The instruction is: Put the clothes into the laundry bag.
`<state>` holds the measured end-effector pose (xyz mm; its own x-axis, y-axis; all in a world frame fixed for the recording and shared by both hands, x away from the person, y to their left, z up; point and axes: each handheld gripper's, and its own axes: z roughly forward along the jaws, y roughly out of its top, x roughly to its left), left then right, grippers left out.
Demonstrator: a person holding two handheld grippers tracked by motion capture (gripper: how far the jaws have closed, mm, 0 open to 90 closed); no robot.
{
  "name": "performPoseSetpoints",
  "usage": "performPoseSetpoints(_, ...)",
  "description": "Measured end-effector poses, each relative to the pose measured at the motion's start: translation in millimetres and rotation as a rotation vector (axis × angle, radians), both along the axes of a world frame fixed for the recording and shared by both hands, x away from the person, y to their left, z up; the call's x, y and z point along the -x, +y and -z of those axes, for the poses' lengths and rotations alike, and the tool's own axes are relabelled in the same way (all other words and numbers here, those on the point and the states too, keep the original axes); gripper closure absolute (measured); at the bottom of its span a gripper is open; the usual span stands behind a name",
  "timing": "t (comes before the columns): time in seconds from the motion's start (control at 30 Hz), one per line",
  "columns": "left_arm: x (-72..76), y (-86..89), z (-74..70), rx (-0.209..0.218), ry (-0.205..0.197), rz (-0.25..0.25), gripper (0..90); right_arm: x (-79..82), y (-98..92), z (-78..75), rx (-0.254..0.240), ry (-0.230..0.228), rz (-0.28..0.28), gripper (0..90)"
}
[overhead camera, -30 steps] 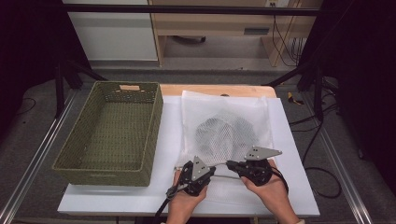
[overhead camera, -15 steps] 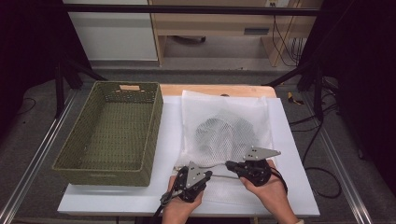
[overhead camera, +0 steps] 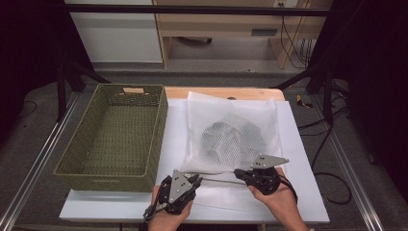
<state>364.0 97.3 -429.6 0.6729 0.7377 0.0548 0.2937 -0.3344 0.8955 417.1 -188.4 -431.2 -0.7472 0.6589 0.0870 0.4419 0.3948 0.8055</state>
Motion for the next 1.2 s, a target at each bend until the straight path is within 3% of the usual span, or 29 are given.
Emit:
performPoseSetpoints(0.13, 2.4, 9.3, -3.0, 0.016, -0.009, -0.032, 69.8, 0.3, -0.5, 2.4, 0.015, 0.000, 0.001, 89.1)
performPoseSetpoints(0.23, 5.8, 15.0, -7.2, -0.007, -0.035, -0.060, 58.4, 1.0, -2.1, 3.4, 0.022, -0.001, 0.002, 89.2)
performPoseSetpoints(0.43, 13.4, 29.9, -13.3, 0.001, -0.050, -0.115, 41.3, 1.1, -5.6, 6.8, 0.032, 0.008, 0.010, 89.2)
performPoseSetpoints(0.6, 15.4, 36.9, -3.5, -0.010, -0.008, -0.135, 35.6, -0.1, -7.1, 8.9, 0.039, 0.011, 0.015, 89.1)
performPoseSetpoints(0.77, 5.6, 30.1, 27.0, -0.095, 0.106, -0.116, 34.6, -0.1, -7.0, 10.2, 0.048, 0.012, 0.014, 89.2)
performPoseSetpoints(0.87, 1.2, 28.4, 33.3, -0.108, 0.130, -0.108, 39.6, -0.4, -7.1, 11.1, 0.049, 0.012, 0.012, 89.1)
performPoseSetpoints(0.97, -9.3, 26.8, 42.3, -0.101, 0.186, -0.096, 50.9, -0.8, -6.0, 13.5, 0.055, 0.019, 0.007, 89.1)
performPoseSetpoints(1.07, -11.7, 26.6, 44.4, -0.116, 0.198, -0.086, 72.8, 0.0, -4.4, 14.5, 0.057, 0.022, 0.000, 89.1)
performPoseSetpoints(1.13, -10.5, 30.7, 42.1, -0.087, 0.216, -0.074, 85.1, 0.8, -3.3, 15.0, 0.069, 0.021, -0.006, 89.1)
performPoseSetpoints(1.2, -7.4, 34.1, 39.3, -0.063, 0.226, -0.073, 88.3, 1.8, -2.6, 15.7, 0.076, 0.024, -0.016, 89.1)
